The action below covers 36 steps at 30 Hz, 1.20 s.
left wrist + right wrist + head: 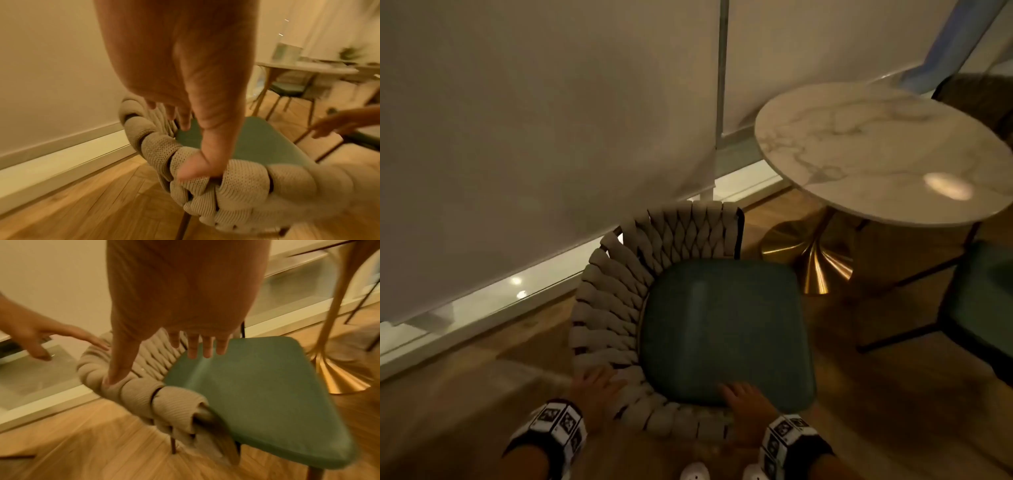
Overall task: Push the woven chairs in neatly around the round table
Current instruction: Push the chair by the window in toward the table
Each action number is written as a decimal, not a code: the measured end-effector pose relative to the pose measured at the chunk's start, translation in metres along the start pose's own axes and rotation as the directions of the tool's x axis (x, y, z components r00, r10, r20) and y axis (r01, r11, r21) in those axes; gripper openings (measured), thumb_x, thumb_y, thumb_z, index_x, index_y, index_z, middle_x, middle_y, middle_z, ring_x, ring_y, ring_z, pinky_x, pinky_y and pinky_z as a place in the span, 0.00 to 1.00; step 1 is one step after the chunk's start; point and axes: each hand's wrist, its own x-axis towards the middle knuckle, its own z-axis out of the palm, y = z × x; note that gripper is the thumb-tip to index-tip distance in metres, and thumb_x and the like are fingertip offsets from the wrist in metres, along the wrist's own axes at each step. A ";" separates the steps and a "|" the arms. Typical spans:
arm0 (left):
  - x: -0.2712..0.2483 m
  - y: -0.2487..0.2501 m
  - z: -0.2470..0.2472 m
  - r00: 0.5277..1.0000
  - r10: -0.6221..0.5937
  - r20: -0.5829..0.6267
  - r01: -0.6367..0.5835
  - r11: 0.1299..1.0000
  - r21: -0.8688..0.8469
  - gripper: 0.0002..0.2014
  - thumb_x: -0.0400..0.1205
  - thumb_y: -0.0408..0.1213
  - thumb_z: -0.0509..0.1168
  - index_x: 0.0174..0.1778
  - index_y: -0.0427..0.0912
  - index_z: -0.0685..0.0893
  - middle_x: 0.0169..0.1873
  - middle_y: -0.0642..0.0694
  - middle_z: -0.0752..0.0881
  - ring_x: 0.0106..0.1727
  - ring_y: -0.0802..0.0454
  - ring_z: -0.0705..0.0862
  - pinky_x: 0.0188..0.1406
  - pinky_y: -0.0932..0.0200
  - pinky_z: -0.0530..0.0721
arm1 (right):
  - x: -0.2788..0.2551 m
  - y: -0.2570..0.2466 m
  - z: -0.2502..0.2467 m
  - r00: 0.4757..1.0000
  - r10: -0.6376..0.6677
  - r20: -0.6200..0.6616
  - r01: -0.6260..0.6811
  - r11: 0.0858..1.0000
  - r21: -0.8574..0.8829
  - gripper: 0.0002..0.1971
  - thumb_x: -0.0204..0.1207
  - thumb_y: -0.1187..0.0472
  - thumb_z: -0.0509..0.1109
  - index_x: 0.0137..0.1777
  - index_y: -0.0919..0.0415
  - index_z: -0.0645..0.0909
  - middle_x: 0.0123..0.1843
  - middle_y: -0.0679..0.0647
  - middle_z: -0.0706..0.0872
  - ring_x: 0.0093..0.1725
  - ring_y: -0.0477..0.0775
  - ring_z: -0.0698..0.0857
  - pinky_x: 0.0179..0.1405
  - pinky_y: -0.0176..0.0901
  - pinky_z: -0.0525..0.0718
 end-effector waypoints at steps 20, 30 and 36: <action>0.055 0.022 0.024 0.969 0.245 0.029 -0.247 0.960 0.132 0.22 0.80 0.48 0.59 0.68 0.45 0.70 0.64 0.38 0.81 0.65 0.40 0.77 0.67 0.43 0.72 | 0.055 -0.023 0.024 0.969 -0.249 -0.004 0.245 0.957 -0.156 0.31 0.76 0.52 0.67 0.73 0.62 0.59 0.66 0.71 0.77 0.59 0.72 0.80 0.55 0.66 0.81; 0.112 0.117 -0.052 0.978 0.208 -0.008 -0.208 0.978 -0.009 0.17 0.71 0.48 0.66 0.55 0.49 0.83 0.48 0.47 0.90 0.47 0.49 0.87 0.48 0.56 0.85 | 0.034 0.097 -0.051 0.983 -0.185 0.013 0.169 0.860 -0.482 0.25 0.76 0.55 0.45 0.73 0.53 0.64 0.69 0.64 0.79 0.65 0.70 0.79 0.61 0.69 0.78; 0.168 0.162 -0.103 0.973 0.207 -0.105 -0.209 0.978 -0.016 0.16 0.82 0.42 0.60 0.63 0.37 0.75 0.59 0.37 0.85 0.58 0.39 0.83 0.58 0.45 0.81 | 0.048 0.161 -0.101 0.981 0.096 -0.169 -0.177 0.800 -0.573 0.28 0.62 0.54 0.79 0.62 0.45 0.73 0.60 0.50 0.87 0.60 0.58 0.84 0.57 0.73 0.78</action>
